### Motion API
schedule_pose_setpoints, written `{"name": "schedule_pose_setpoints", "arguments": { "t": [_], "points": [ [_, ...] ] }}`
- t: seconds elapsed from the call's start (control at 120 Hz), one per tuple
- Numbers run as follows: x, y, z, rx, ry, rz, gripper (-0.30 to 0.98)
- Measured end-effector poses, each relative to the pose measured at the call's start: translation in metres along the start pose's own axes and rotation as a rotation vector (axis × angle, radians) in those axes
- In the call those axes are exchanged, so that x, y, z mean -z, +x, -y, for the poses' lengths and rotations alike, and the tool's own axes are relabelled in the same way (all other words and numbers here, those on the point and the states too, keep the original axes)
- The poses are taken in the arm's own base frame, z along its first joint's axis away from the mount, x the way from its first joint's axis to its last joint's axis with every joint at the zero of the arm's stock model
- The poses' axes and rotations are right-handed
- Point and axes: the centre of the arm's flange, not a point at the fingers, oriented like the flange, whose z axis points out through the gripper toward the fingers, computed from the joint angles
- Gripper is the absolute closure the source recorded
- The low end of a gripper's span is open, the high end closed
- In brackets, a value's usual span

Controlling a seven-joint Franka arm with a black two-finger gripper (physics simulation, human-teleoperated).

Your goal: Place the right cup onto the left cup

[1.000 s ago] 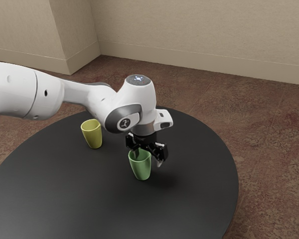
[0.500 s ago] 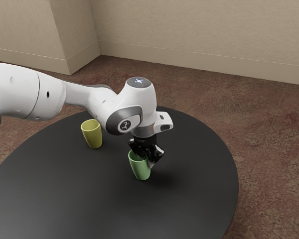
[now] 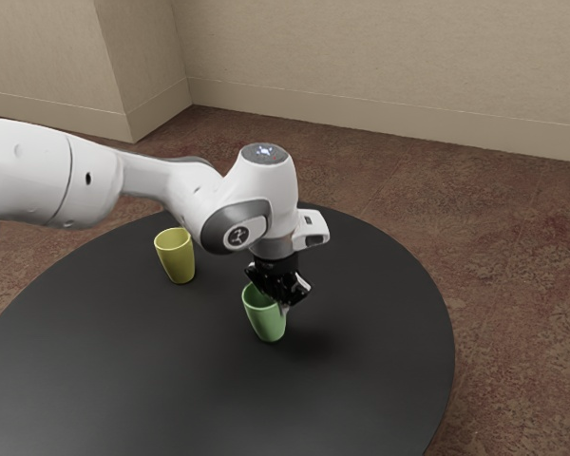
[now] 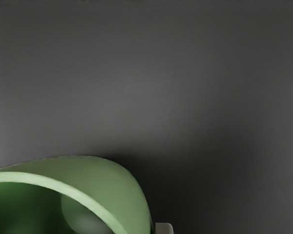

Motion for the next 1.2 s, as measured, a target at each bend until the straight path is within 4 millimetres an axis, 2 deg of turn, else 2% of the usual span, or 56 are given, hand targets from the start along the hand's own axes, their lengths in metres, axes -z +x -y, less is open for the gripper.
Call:
{"name": "schedule_pose_setpoints", "arguments": {
  "t": [0.275, 0.417, 0.642, 0.775, 0.85, 0.917, 1.2],
  "points": [
    [0.051, -0.004, 0.009, 0.015, 0.028, -0.037, 0.78],
    [0.075, -0.003, 0.042, 0.073, 0.036, -0.038, 0.78],
    [0.110, -0.004, 0.108, 0.170, 0.006, -0.019, 0.78],
    [0.141, 0.005, 0.146, 0.199, -0.009, -0.024, 0.78],
    [0.147, 0.006, 0.166, 0.202, -0.008, -0.013, 0.78],
    [0.150, 0.008, 0.174, 0.187, -0.004, -0.003, 0.78],
    [0.140, 0.019, 0.209, 0.120, 0.026, 0.047, 0.78]
  ]
}}
